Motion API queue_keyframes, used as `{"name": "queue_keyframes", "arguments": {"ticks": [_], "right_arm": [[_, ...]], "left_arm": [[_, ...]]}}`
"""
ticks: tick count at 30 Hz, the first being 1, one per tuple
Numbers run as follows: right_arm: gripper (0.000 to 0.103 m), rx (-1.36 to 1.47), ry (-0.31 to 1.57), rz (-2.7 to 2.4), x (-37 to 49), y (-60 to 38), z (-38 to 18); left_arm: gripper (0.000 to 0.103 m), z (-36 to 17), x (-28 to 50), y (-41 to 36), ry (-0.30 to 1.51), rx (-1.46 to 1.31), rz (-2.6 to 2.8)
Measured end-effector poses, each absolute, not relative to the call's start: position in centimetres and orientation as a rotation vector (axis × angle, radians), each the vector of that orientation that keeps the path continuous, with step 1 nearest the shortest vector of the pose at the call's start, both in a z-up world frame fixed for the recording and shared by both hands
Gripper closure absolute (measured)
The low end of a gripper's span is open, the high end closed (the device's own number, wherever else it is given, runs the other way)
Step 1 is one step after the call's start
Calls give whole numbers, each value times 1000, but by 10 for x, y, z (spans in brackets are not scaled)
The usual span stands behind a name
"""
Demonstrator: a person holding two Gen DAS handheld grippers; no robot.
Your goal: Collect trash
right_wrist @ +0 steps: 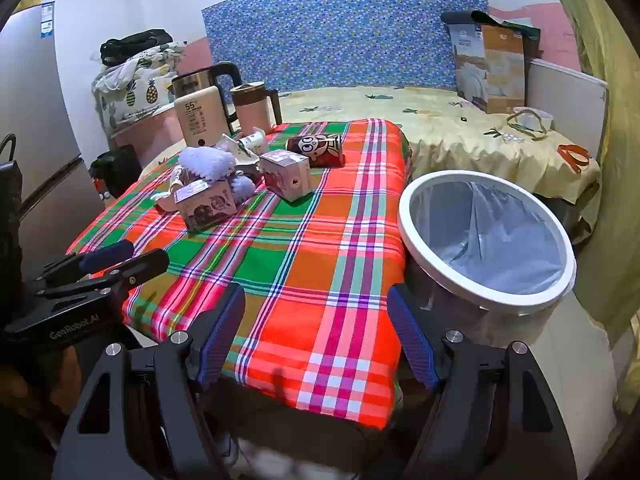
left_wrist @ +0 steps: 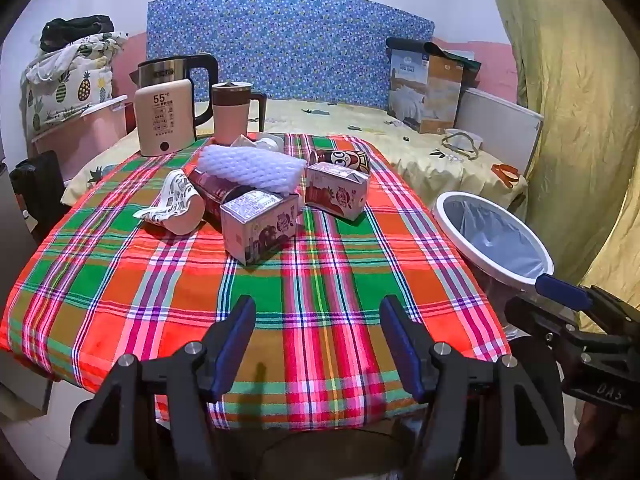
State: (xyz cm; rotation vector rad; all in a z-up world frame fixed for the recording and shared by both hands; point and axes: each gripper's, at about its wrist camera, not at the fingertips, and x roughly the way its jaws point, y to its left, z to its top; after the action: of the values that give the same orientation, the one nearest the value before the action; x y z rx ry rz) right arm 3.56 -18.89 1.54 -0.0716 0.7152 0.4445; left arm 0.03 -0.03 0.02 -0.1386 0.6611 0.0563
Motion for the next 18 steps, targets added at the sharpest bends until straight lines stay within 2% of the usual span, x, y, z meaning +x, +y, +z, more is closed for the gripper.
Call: {"name": "queue_keyframes", "arguments": {"ticks": [18], "right_arm": [[29, -73, 713, 446, 36, -187, 15]], "left_arm": [[37, 0, -2, -1, 651, -140, 52]]}}
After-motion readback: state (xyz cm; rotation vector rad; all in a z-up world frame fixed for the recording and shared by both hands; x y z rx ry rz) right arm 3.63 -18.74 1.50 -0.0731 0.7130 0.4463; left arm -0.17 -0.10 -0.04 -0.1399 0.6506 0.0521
